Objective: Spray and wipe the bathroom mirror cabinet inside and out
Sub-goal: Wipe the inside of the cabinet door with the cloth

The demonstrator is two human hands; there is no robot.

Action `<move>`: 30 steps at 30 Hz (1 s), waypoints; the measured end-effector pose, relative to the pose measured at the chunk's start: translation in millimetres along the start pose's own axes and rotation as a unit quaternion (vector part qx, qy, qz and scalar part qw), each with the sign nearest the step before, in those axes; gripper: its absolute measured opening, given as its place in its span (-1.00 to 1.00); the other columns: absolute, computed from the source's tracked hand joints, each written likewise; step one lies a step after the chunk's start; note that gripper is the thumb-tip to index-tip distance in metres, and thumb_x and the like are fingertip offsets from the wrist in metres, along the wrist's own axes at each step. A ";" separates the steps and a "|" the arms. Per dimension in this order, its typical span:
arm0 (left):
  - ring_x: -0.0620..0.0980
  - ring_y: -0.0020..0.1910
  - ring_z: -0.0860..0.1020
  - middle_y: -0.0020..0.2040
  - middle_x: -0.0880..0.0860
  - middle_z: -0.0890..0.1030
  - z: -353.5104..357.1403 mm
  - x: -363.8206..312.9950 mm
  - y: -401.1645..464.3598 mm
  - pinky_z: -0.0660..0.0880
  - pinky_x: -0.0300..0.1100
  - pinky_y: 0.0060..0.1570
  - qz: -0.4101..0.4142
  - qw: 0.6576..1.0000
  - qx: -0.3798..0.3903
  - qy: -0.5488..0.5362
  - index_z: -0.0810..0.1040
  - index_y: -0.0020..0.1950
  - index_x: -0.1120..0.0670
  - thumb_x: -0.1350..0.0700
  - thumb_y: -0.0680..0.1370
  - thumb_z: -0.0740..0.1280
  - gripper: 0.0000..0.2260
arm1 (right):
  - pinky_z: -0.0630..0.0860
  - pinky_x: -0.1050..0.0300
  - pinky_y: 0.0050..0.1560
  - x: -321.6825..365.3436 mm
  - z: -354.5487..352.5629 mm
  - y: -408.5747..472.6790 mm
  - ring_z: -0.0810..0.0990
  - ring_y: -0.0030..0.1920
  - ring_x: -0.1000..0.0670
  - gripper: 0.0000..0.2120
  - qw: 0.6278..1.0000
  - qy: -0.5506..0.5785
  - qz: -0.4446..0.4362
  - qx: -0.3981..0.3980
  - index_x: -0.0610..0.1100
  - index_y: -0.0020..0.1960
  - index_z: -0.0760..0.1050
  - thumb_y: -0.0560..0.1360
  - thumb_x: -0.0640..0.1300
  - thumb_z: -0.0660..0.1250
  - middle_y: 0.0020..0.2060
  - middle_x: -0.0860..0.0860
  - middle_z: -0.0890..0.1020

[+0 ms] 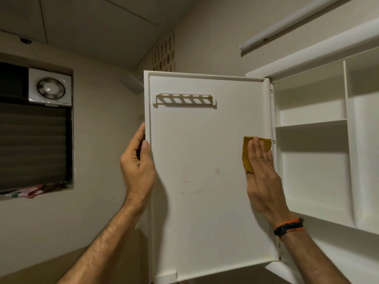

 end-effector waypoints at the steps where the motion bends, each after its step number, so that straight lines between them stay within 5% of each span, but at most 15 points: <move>1: -0.13 0.36 0.46 0.37 -0.03 0.51 0.0 0.2 -0.2 0.41 0.03 0.37 0.000 1.000 0.000 -0.001 0.41 0.44 0.13 0.28 0.65 0.16 -0.65 | 0.01 -0.16 0.56 2.3 1.6 -1.4 -0.09 0.58 0.04 -0.34 1.000 0.001 0.007 -0.005 -0.15 0.59 -0.02 0.52 -0.27 0.08 0.59 0.01 0.01; 30: -0.14 0.34 0.48 0.37 -0.03 0.51 -4.5 12.7 -4.6 0.47 -0.14 0.29 -0.039 0.997 0.022 -0.071 0.42 0.44 0.13 0.25 0.66 0.17 -0.66 | -0.03 -0.09 0.56 186.3 87.8 -19.8 -0.08 0.59 -0.02 -0.28 0.995 0.028 -0.095 0.032 -0.18 0.60 -0.05 0.49 -0.18 0.11 0.59 -0.06 0.00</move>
Point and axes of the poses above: each hand's wrist, its own y-axis towards the middle knuckle, its own z-axis out of the palm, x = y × z, the point moved 4 cm from there along y, towards the middle knuckle
